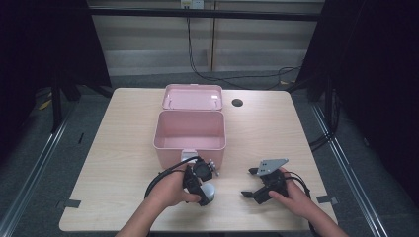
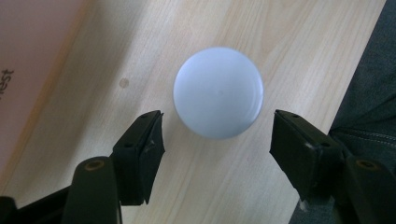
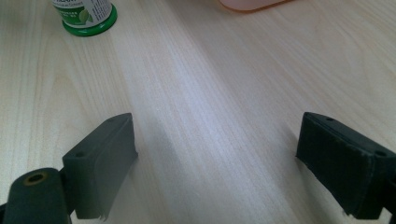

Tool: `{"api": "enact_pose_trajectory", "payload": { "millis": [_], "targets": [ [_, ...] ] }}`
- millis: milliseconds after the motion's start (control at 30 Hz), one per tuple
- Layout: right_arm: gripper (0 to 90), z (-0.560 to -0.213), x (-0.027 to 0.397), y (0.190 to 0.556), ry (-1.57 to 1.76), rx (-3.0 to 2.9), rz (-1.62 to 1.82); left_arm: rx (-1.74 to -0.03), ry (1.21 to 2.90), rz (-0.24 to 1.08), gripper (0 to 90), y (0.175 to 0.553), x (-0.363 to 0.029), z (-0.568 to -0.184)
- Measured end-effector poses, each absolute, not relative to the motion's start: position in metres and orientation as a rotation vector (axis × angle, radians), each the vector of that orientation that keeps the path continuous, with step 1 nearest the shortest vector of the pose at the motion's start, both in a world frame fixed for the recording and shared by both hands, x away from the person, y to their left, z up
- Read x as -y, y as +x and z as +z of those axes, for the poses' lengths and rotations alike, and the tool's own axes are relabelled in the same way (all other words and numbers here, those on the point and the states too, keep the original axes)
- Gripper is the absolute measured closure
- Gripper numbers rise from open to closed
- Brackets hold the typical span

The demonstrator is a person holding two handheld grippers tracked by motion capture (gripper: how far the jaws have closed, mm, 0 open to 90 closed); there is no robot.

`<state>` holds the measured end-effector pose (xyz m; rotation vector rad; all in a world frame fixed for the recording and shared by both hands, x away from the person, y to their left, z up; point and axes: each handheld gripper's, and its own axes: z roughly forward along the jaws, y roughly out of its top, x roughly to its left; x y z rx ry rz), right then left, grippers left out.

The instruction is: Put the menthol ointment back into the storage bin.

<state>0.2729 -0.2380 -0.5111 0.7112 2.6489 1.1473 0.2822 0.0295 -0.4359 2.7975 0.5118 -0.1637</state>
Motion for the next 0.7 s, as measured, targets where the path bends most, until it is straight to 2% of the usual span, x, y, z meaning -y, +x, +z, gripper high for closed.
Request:
{"api": "enact_pose_trajectory", "payload": {
  "millis": [367, 500, 700],
  "targets": [
    [11.0, -0.511, 0.238, 0.273, 0.709, -2.646, 1.150, -0.528, 2.839, -0.190, 41.2, 0.289, -0.015, -0.438],
    [11.0, -0.511, 0.238, 0.273, 0.709, -2.646, 1.149, -0.554, 2.843, -0.200, 47.6, 0.290, -0.012, -0.438],
    [11.0, -0.511, 0.238, 0.273, 0.706, -2.646, 1.151, -0.559, 2.850, -0.201, 49.7, 0.291, -0.010, -0.437]
  ]
}}
